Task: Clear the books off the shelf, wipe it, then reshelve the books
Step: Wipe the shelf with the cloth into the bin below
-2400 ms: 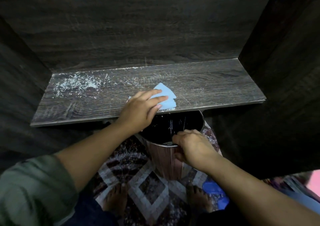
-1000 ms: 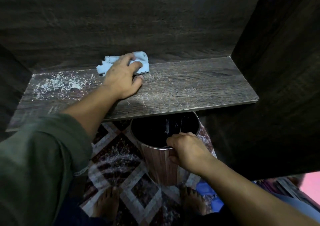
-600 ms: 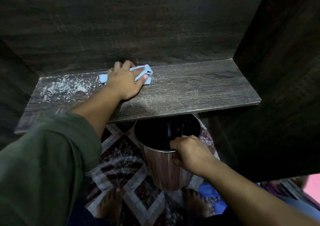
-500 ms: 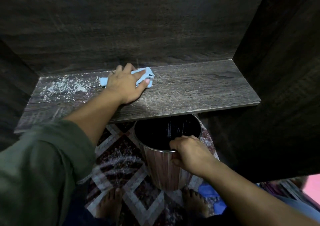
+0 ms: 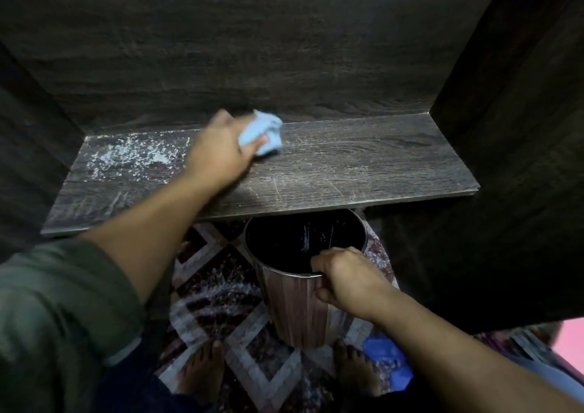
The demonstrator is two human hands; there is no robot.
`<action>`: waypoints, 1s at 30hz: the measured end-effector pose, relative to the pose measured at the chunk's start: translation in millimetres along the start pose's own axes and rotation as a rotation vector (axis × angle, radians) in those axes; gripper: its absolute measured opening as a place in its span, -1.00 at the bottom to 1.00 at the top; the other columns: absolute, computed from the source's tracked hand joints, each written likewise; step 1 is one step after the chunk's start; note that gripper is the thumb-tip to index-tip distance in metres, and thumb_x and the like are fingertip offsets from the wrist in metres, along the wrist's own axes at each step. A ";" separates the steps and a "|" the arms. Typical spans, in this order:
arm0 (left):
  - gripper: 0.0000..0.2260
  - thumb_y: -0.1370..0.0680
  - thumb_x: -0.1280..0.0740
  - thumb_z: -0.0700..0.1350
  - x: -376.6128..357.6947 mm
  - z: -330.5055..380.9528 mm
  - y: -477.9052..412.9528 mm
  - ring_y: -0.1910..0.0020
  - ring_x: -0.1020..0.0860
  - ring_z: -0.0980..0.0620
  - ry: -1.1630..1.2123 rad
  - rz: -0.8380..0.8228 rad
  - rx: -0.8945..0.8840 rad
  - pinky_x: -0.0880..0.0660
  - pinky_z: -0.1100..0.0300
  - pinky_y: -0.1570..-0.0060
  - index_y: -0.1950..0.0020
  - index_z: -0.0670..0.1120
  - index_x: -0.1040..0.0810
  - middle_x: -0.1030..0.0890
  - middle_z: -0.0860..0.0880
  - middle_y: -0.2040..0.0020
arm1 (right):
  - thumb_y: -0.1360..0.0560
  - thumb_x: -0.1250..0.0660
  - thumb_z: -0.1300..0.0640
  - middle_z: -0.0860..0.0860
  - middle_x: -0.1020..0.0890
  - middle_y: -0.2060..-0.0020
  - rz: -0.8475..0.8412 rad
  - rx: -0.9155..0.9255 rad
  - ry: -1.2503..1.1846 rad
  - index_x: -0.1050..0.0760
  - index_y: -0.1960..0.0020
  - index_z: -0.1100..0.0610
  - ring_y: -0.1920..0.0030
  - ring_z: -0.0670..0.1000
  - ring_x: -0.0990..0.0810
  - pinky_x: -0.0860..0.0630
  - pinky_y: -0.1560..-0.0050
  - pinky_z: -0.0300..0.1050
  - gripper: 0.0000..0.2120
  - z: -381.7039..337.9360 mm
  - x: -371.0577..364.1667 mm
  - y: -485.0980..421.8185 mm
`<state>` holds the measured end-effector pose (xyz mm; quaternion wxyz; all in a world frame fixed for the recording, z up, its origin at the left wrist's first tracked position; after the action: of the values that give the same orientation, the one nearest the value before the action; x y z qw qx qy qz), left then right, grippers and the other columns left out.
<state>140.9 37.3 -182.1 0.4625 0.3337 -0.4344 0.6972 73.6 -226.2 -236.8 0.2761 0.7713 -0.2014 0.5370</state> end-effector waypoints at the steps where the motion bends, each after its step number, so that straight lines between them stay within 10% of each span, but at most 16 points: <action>1: -0.58 -0.56 -0.28 0.18 4.6 -9.5 -11.0 -0.05 -0.53 -0.23 -0.047 0.060 0.057 -0.48 0.02 -0.09 -0.41 0.11 -0.45 -0.46 -0.17 -0.10 | -0.43 -0.38 0.04 0.01 -0.58 -0.07 0.001 -0.005 0.003 -0.51 -0.14 0.06 -0.16 0.06 -0.49 -0.33 -0.15 -0.12 -0.70 0.4 -0.2 0.0; 15: -0.63 -0.55 -0.23 0.23 -26.7 23.6 29.0 -0.08 -0.54 -0.10 -0.089 -0.290 -0.057 -0.44 0.10 -0.08 -0.34 0.23 -0.48 -0.50 -0.05 -0.12 | -0.43 -0.38 0.03 0.00 -0.58 -0.09 -0.003 0.012 0.022 -0.51 -0.13 0.06 -0.18 0.07 -0.49 -0.34 -0.14 -0.09 -0.71 -1.5 -2.0 -1.9; 21: -0.65 -0.58 -0.26 -0.01 12.8 -6.6 43.4 -0.10 -0.52 -0.20 -0.057 0.206 0.452 -0.42 0.06 -0.06 -0.37 0.03 -0.48 -0.44 -0.18 -0.24 | -0.43 -0.37 0.02 0.01 -0.58 -0.07 0.013 0.045 0.033 -0.51 -0.12 0.08 -0.17 0.07 -0.49 -0.35 -0.12 -0.10 -0.71 -8.7 1.7 -2.5; 25: -0.48 -0.57 -0.22 0.21 47.5 -62.2 55.3 -0.30 -0.34 -0.33 -0.231 0.251 0.776 -0.34 -0.12 -0.25 -0.46 0.01 -0.32 -0.22 -0.25 -0.42 | -0.41 -0.38 0.05 0.03 -0.59 -0.02 0.076 0.071 0.031 -0.53 -0.08 0.10 -0.12 0.09 -0.50 -0.33 -0.09 -0.07 -0.73 -12.8 1.3 -4.2; 30: -0.47 -0.57 -0.19 0.21 30.9 -74.5 85.4 -0.24 -0.33 -0.34 -0.356 0.125 0.566 -0.33 -0.14 -0.25 -0.47 -0.01 -0.35 -0.27 -0.29 -0.34 | -0.34 -0.43 0.07 0.01 -0.60 0.11 0.144 0.099 0.043 -0.54 0.04 0.09 0.02 0.09 -0.55 -0.39 0.00 -0.08 -0.77 -16.3 2.1 -4.9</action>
<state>45.5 99.8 -210.4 0.2249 0.5381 -0.3170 0.7479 65.6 -212.0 -231.5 0.2027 0.7558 -0.2234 0.5811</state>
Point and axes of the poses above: each hand's wrist, its own y-axis away from the middle knuckle, its own x-axis out of the back of the hand, z = x × y, the point moved 1 cm from there along -y, towards the middle knuckle
